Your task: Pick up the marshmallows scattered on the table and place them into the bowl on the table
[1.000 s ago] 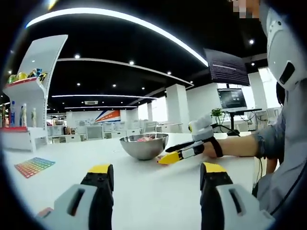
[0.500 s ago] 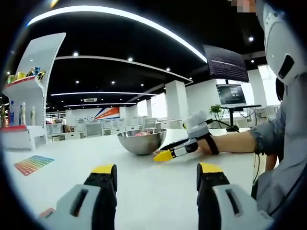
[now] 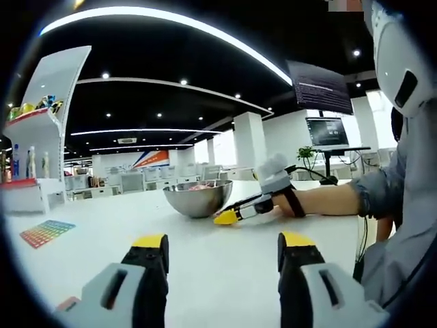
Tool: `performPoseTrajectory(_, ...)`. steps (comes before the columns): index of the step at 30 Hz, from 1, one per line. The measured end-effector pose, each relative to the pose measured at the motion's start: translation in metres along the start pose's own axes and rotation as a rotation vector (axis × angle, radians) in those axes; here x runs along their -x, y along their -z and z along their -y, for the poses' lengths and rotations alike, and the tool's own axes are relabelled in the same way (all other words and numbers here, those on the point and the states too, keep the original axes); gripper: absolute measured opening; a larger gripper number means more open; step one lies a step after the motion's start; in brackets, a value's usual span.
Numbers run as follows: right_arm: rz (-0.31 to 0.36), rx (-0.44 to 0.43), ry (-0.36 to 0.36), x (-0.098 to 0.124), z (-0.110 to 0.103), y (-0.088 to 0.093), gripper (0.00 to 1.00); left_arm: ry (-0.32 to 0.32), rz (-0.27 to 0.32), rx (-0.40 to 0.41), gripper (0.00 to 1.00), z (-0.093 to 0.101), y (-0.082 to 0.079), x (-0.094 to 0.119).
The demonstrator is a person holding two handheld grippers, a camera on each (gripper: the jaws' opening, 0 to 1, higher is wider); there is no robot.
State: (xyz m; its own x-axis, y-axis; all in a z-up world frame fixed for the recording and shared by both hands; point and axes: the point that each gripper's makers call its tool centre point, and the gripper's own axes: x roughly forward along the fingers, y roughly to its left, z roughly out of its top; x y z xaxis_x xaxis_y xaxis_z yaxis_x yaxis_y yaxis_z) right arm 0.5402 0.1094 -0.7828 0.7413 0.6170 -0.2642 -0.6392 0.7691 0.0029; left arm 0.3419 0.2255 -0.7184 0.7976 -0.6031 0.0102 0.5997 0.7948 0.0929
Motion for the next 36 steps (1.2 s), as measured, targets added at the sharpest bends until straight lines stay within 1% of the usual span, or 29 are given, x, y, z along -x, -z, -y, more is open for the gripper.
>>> performPoseTrajectory(1, -0.012, 0.0, 0.0, 0.0, 0.0, 0.003, 0.28, -0.004, -0.004, -0.004, 0.63, -0.001, 0.001, 0.001)
performPoseTrajectory(2, -0.014, 0.005, 0.002, 0.0, 0.0, 0.003, 0.28, -0.006, -0.005, -0.007, 0.63, -0.001, 0.001, 0.001)
performPoseTrajectory(14, -0.019, 0.025, 0.039, 0.005, 0.007, 0.002, 0.23, -0.016, -0.014, -0.019, 0.61, -0.001, 0.001, 0.001)
performPoseTrajectory(17, -0.021, 0.023, 0.045, 0.006, 0.007, 0.002, 0.23, -0.021, -0.013, -0.021, 0.61, -0.004, 0.001, 0.002)
performPoseTrajectory(23, -0.024, 0.035, 0.054, 0.016, 0.003, 0.002, 0.23, -0.044, -0.017, -0.022, 0.61, -0.015, -0.001, 0.005)
performPoseTrajectory(26, -0.014, 0.036, 0.05, 0.025, -0.003, 0.0, 0.23, -0.05, -0.028, -0.026, 0.61, -0.018, 0.001, 0.006)
performPoseTrajectory(28, 0.016, 0.058, 0.055, 0.035, -0.009, -0.009, 0.23, -0.046, -0.021, -0.023, 0.61, -0.017, -0.001, 0.007)
performPoseTrajectory(30, 0.029, 0.068, 0.06, 0.042, -0.012, -0.013, 0.23, -0.045, -0.018, -0.023, 0.61, -0.017, -0.002, 0.007)
performPoseTrajectory(32, 0.05, 0.068, 0.064, 0.052, -0.017, -0.017, 0.23, -0.054, -0.03, -0.039, 0.61, -0.02, -0.001, 0.007)
performPoseTrajectory(34, 0.047, 0.053, 0.063, 0.06, -0.021, -0.016, 0.23, -0.054, -0.029, -0.041, 0.61, -0.021, -0.002, 0.007)
performPoseTrajectory(36, 0.06, 0.05, 0.062, 0.071, -0.028, -0.016, 0.23, -0.052, -0.024, -0.038, 0.61, -0.022, -0.004, 0.008)
